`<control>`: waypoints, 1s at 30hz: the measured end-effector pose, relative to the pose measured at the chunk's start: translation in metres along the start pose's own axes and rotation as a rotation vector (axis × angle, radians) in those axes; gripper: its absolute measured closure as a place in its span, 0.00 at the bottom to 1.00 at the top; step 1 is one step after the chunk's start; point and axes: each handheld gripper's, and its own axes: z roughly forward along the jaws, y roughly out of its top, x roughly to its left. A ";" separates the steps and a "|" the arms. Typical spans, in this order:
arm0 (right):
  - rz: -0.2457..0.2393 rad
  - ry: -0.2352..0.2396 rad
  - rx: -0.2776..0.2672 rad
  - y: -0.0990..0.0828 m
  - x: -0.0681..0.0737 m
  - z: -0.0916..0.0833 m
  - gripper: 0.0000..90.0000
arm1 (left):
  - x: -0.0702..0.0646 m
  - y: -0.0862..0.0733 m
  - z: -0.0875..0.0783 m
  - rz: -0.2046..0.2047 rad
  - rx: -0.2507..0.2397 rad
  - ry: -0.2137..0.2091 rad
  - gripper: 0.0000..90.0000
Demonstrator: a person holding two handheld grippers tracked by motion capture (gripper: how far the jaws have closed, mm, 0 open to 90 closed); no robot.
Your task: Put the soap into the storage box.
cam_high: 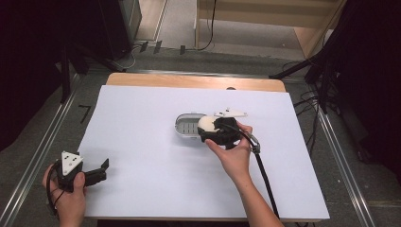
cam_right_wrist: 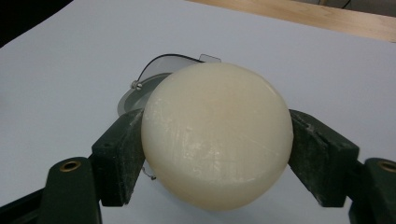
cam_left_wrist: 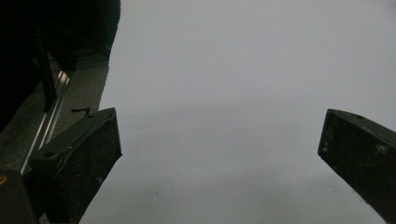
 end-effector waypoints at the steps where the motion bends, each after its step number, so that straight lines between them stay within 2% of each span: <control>1: 0.000 0.003 0.001 0.001 0.001 0.001 0.28 | 0.000 0.000 0.000 0.000 -0.001 -0.001 0.00; 16: -0.005 0.009 0.006 0.011 0.008 0.017 0.28 | 0.000 0.000 0.000 -0.003 0.002 -0.007 0.00; 30: -0.002 0.001 0.028 0.015 0.009 0.032 0.28 | 0.001 0.000 0.000 -0.006 0.005 -0.007 0.00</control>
